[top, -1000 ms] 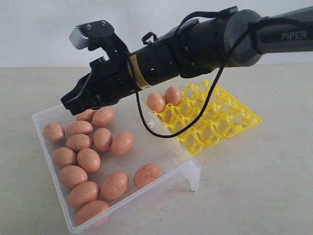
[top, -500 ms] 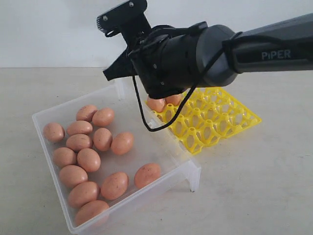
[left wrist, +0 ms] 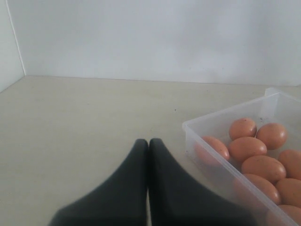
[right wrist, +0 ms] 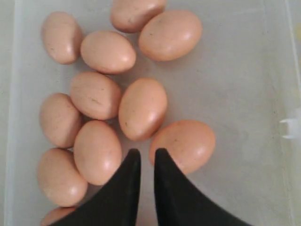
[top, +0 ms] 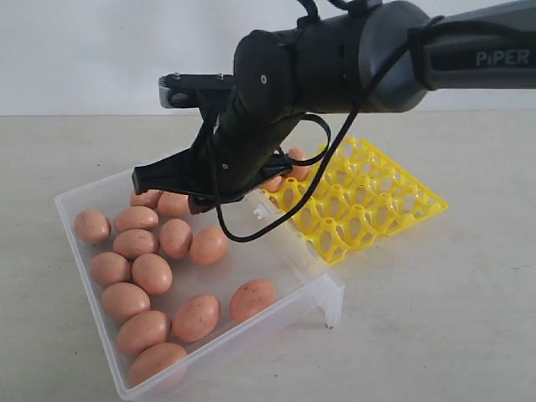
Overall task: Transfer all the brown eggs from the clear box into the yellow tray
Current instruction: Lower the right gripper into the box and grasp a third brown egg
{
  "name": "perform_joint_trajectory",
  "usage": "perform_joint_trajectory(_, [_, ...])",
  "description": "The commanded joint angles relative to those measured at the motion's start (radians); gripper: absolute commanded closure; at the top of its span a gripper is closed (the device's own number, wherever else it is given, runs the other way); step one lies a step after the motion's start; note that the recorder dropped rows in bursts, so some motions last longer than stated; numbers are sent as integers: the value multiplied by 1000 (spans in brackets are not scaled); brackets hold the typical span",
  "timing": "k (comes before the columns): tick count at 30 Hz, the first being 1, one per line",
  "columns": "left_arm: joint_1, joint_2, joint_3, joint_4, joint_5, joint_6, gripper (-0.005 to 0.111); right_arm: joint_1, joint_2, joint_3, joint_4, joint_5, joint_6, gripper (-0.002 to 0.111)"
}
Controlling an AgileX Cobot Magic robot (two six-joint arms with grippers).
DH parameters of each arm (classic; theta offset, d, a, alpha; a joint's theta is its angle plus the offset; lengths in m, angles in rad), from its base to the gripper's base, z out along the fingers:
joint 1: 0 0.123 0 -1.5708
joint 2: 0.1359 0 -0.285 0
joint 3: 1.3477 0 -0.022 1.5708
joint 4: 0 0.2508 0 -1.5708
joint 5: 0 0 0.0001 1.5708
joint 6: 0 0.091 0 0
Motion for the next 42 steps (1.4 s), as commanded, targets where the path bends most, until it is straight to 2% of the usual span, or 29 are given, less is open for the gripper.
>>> perform_joint_trajectory(1, [-3, -3, -4, -5, 0, 1, 111, -49, 42, -5, 95, 29, 18, 73])
perform_joint_trajectory(3, [-3, -3, -4, -5, 0, 1, 111, -61, 56, -5, 121, 43, 30, 59])
perform_joint_trajectory(6, [-3, -3, -4, -5, 0, 1, 111, -68, 73, -5, 130, 35, 94, 50])
perform_joint_trajectory(15, [-3, -3, -4, -5, 0, 1, 111, -68, 125, -5, 168, -15, 195, 50])
perform_joint_trajectory(24, [-3, -3, -4, -5, 0, 1, 111, -68, 203, -5, 191, -109, 228, 50])
perform_joint_trajectory(30, [-3, -3, -4, -5, 0, 1, 111, -68, 217, -5, 228, -96, 214, 50])
perform_joint_trajectory(42, [-3, -3, -4, -5, 0, 1, 111, -66, 182, -5, 218, -92, -123, 50])
